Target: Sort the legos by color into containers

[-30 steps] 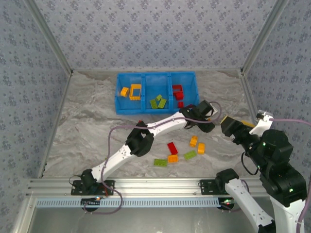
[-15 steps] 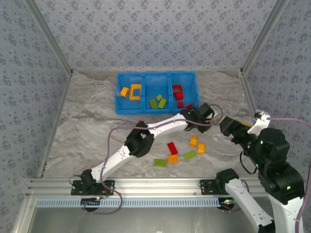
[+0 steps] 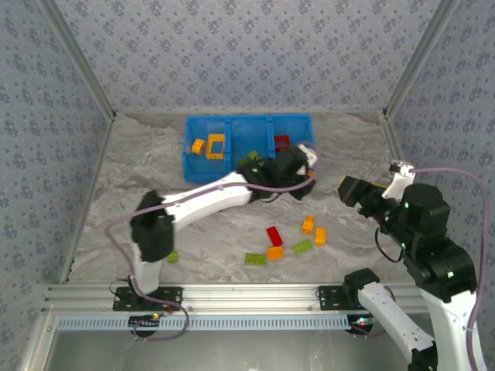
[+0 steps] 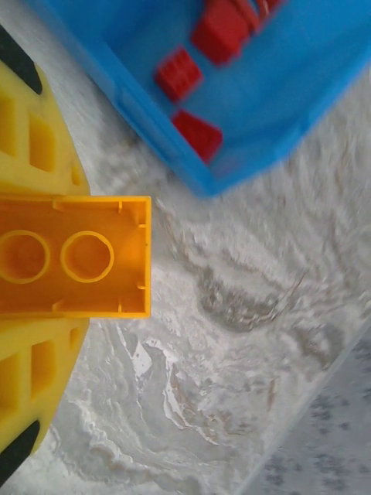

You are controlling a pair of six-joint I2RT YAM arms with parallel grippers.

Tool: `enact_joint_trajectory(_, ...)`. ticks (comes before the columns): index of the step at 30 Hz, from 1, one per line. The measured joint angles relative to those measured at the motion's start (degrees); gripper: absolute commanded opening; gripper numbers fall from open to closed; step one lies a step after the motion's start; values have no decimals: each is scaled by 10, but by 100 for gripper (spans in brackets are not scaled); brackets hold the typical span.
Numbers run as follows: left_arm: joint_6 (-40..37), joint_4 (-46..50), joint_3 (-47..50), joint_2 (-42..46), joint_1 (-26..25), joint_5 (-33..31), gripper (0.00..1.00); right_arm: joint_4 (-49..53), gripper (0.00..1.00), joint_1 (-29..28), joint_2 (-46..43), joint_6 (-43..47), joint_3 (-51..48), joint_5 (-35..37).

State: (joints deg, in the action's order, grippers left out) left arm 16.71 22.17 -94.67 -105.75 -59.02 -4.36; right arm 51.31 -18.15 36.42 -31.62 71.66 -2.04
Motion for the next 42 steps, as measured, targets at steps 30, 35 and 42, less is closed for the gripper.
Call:
enact_joint_trajectory(30,130,283,-172,-229,298,-318,22,-316,77,-366,378,25,-67,89)
enact_joint_trajectory(35,130,300,-201,-247,300,-346,26,-349,77,-374,394,25,-71,87)
enact_joint_trajectory(42,133,306,-207,-276,306,-364,37,-367,77,-376,394,23,-86,85)
